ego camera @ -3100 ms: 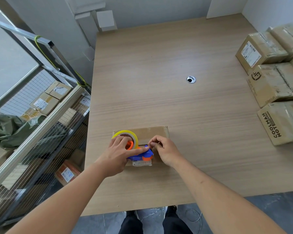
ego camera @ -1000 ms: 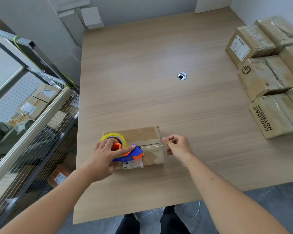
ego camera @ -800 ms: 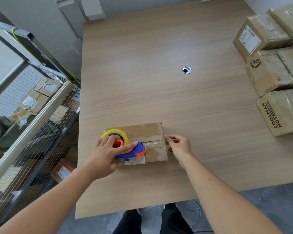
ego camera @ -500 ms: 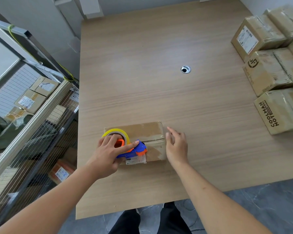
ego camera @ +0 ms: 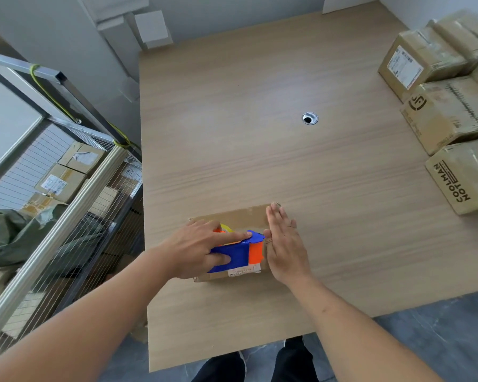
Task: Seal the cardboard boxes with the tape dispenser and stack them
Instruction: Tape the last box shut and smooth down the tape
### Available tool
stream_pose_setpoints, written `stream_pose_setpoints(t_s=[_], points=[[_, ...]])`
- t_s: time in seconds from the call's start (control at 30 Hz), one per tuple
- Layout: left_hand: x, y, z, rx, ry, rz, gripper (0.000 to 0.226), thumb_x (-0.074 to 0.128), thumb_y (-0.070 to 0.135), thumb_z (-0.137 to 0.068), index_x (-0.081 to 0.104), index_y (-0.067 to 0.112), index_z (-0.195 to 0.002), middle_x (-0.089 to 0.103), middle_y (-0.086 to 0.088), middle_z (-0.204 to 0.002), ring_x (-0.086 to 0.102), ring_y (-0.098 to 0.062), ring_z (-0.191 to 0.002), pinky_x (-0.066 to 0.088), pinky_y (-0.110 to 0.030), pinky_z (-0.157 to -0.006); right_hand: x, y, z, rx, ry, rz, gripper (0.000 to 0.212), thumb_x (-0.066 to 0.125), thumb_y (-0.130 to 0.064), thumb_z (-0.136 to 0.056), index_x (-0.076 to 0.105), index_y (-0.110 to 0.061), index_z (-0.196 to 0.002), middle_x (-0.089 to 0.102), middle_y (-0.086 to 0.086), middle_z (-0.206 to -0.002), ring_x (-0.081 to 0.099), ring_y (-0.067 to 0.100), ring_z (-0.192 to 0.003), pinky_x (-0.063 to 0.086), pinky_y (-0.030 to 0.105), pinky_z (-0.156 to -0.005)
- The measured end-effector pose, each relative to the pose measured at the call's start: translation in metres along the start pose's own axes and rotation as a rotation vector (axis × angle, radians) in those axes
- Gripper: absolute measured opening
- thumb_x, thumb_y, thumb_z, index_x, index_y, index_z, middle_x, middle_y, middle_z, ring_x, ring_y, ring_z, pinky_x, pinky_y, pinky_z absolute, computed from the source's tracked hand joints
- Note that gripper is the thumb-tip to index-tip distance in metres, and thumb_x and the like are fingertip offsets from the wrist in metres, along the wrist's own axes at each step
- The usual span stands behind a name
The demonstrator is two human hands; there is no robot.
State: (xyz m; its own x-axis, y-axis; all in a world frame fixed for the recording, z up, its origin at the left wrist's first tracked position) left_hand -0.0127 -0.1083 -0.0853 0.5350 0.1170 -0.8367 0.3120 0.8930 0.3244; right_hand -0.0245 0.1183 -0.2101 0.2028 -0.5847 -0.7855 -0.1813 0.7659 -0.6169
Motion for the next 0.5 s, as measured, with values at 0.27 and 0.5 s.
stream_pose_setpoints(t_s=[0.27, 0.5], points=[[-0.026, -0.063, 0.038, -0.220, -0.228, 0.555, 0.058, 0.061, 0.022, -0.099, 0.050, 0.070, -0.130, 0.056, 0.027, -0.132, 0.052, -0.006, -0.118, 0.040, -0.037, -0.103, 0.001, 0.000, -0.001, 0.005, -0.016, 0.114, 0.059, 0.009, -0.038, -0.107, 0.007, -0.019, -0.163, -0.003, -0.009, -0.170, -0.011, 0.004, -0.155, 0.006, 0.040, -0.128], [0.007, -0.132, 0.082, -0.414, -0.224, 0.847, 0.051, 0.064, 0.031, -0.080, 0.064, 0.057, -0.123, 0.072, 0.012, -0.119, 0.066, -0.016, -0.109, 0.042, -0.035, -0.099, 0.002, -0.001, -0.003, 0.006, -0.031, 0.168, 0.059, 0.009, -0.039, -0.108, 0.009, -0.019, -0.163, -0.002, -0.007, -0.170, -0.010, 0.005, -0.155, 0.004, 0.037, -0.127]])
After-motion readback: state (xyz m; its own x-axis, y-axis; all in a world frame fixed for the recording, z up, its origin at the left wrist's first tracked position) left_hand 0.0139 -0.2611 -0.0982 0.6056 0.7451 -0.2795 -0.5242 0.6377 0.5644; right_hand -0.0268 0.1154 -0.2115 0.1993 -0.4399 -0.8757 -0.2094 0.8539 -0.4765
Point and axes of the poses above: each hand's wrist, its own z-axis away from the middle knuckle, its own x-axis out of the palm, y = z × x, the point moved 2 cm from there along -z, towards the middle knuckle
